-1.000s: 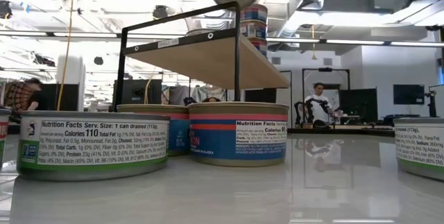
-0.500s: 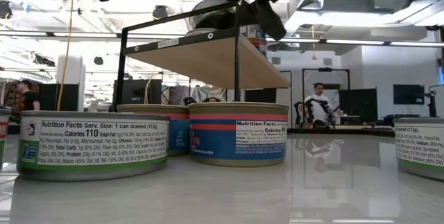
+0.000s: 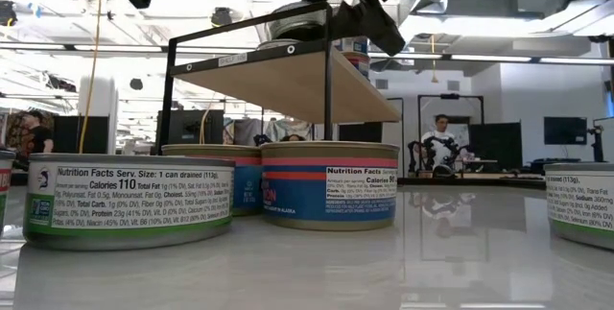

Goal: Stack canned seafood by type on shelf
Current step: Stack the green tuna can on top of the green tuna can on the shelf

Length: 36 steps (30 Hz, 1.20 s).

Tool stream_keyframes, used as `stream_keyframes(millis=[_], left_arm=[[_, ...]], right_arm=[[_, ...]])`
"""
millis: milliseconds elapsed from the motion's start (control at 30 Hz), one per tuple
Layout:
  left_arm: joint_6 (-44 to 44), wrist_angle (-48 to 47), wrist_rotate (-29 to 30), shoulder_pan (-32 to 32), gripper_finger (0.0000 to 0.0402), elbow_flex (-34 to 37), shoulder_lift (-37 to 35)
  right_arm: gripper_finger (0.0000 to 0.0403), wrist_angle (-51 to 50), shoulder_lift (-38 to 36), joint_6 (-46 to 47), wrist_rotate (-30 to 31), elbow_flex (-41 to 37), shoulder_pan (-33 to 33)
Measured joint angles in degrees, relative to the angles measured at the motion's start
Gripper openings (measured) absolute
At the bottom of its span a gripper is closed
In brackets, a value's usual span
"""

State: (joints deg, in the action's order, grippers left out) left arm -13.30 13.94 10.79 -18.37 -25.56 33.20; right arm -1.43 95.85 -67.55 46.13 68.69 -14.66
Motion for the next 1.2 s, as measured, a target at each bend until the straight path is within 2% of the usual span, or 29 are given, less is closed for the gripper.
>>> stream_keyframes(millis=[300,567,900,1133,1200], left_arm=[[-2.91,0.03,5.28,0.0,0.0287,-0.01,-0.01],[-3.96,0.08,5.59,0.0,0.0287,-0.02,0.01],[-3.3,0.39,6.48,0.02,0.0287,-0.04,0.01],[-3.91,0.65,6.49,0.02,0.0287,-0.04,0.01],[-3.87,1.42,6.5,0.04,0.0287,-0.04,0.01]], right_arm=[[0.0287,-0.21,-1.21,-1.24,-4.22,0.39,-0.33],[0.0288,-5.81,-1.38,4.48,-12.1,4.02,0.87],[0.0288,-2.26,-1.38,7.74,-18.29,4.13,0.79],[0.0287,-2.35,-3.12,11.8,-16.22,5.37,0.91],[0.0286,-6.14,-4.04,14.05,-16.4,5.35,1.95]])
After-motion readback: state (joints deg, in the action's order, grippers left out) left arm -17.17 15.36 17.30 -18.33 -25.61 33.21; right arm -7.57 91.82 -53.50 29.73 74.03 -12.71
